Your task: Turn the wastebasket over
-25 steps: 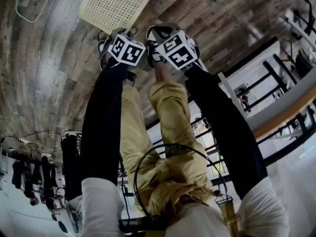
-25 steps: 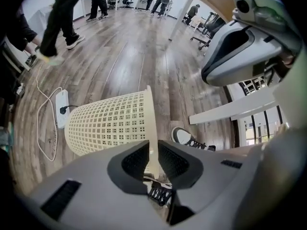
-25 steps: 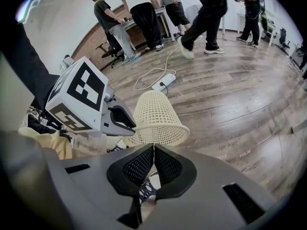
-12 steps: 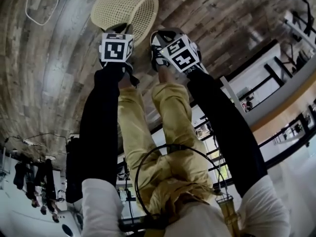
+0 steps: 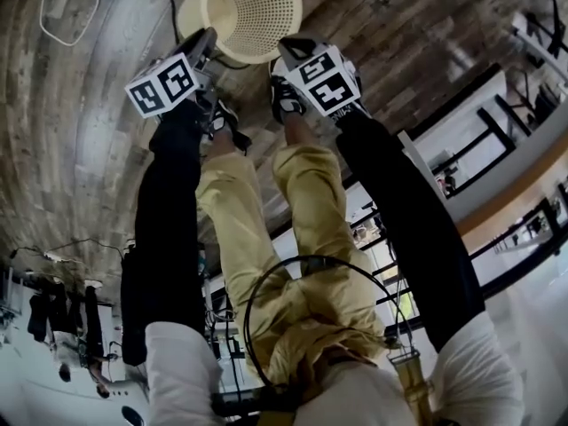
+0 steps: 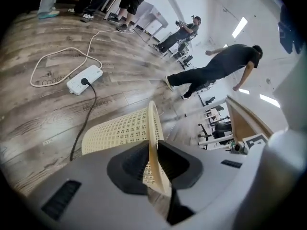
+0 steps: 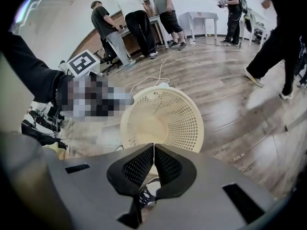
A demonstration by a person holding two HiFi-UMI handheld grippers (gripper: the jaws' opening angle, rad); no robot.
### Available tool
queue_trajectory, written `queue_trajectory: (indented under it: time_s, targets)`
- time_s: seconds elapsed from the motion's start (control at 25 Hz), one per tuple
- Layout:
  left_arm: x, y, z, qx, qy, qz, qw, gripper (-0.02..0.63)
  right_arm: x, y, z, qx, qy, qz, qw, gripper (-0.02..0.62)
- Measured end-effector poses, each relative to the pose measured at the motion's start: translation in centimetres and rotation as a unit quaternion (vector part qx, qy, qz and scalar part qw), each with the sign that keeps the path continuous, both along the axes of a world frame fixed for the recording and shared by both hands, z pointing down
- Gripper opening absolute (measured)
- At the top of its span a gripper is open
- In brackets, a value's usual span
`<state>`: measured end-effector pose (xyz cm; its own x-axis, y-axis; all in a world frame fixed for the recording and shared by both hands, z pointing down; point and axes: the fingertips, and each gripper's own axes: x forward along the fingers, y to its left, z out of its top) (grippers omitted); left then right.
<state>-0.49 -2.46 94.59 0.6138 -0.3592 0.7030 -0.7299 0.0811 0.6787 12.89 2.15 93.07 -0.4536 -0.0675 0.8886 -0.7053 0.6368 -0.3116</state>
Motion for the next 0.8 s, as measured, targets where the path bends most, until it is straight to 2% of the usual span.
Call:
queue_trajectory:
  time_s: [0.2, 0.32, 0.48, 0.6, 0.68, 0.8]
  targets:
    - [-2.5, 1.6, 0.7, -0.014, -0.034, 0.028, 0.9989, 0.057, -0.6, 0.1, 0.0, -0.003, -0.001, -0.001, 1.0, 0.023]
    - [-4.2, 1.3, 1.2, -0.007, -0.066, 0.036, 0.9971, 0.055, -1.4, 0.2, 0.4, -0.005, -0.005, -0.004, 1.0, 0.023]
    - [-5.9, 0.2, 1.5, -0.001, -0.083, 0.008, 0.9965, 0.055, -2.3, 0.3, 1.0, -0.005, -0.011, -0.007, 1.0, 0.023]
    - [-8.3, -0.2, 2.2, -0.003, -0.119, -0.018, 0.9928, 0.054, -3.0, 0.7, 1.6, -0.008, -0.012, -0.009, 1.0, 0.023]
    - [-10.1, 0.2, 3.2, -0.019, -0.141, -0.029, 0.9894, 0.052, -3.3, 0.9, 2.0, -0.011, -0.013, -0.01, 1.0, 0.023]
    - [-11.8, 2.0, 5.3, -0.066, -0.148, -0.036, 0.986, 0.052, -3.4, 0.9, 2.7, -0.013, -0.013, -0.011, 1.0, 0.023]
